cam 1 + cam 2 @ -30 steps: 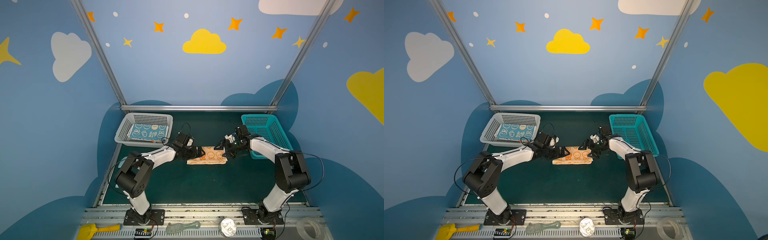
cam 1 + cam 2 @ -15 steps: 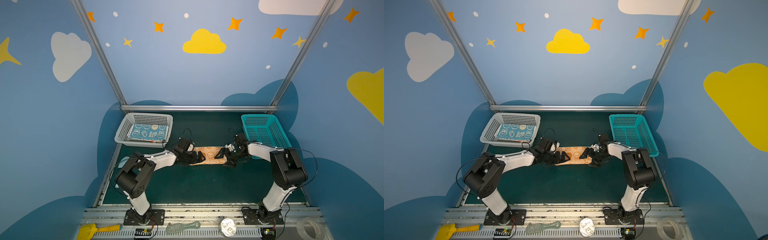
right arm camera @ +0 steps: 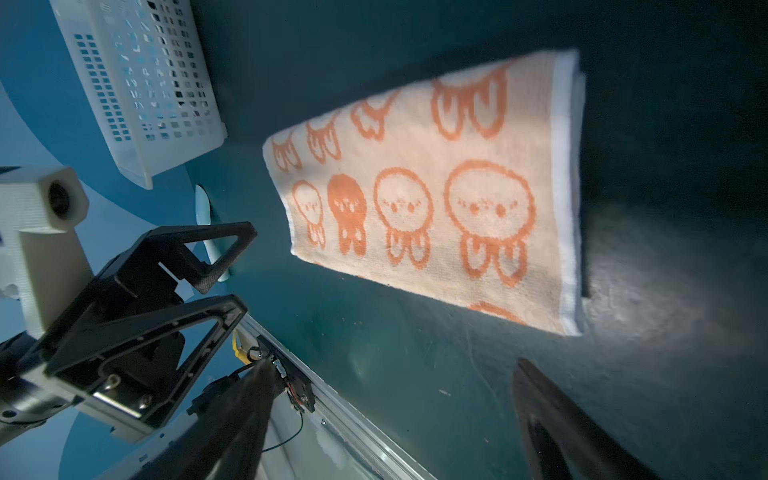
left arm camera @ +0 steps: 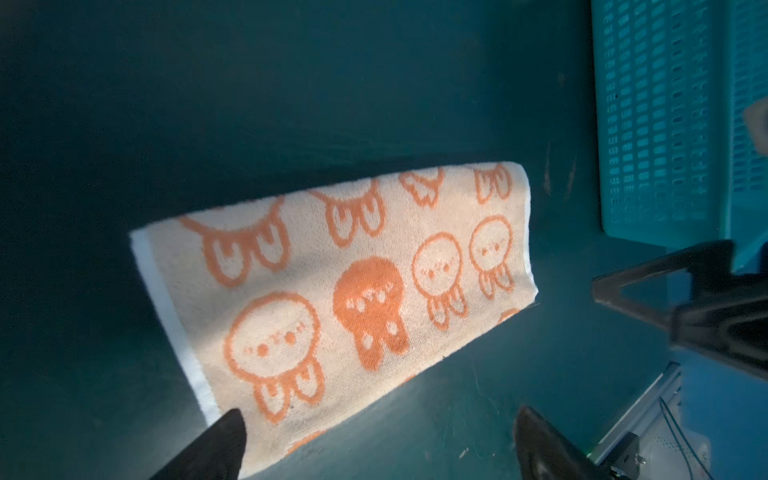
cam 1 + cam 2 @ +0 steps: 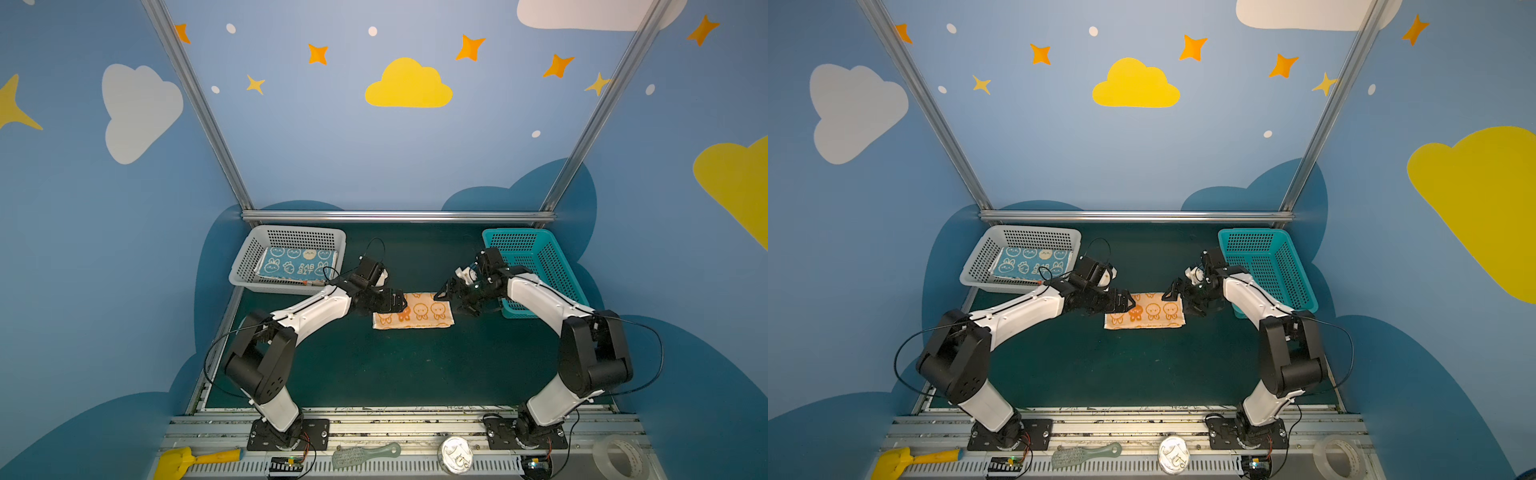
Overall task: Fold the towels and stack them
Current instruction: 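Grasp the ends of the folded towel with both grippers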
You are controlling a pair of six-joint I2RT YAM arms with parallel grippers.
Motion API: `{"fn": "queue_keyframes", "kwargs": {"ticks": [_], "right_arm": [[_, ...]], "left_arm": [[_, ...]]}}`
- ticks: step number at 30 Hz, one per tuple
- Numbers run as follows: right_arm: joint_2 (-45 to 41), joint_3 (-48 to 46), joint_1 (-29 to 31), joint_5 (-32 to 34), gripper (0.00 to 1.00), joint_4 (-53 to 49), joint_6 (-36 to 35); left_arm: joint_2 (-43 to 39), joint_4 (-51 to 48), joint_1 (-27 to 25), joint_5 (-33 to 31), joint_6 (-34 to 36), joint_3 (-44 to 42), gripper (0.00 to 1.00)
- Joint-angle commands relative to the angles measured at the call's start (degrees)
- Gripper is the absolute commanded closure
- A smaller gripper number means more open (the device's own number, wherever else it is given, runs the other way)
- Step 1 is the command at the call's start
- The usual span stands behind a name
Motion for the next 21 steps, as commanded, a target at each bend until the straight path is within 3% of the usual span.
{"fn": "queue_keyframes", "kwargs": {"ticks": [1,12,21], "right_arm": [[2.61,2.71,-0.91,4.48,0.11,-6.29,-2.66],[11.82,4.65,-0.22,5.07,0.11,-4.73,-3.78],[15.92,2.34,1.89,2.89,0.11,0.27,-0.73]], "left_arm": [[3.3,-8.4,1.33,-1.42,2.89,0.06,0.0],[8.57,-6.43,2.44,0.86,1.7,-0.21,0.0],[13.71,-5.72,2.54,1.34,2.41,1.58,0.0]]}}
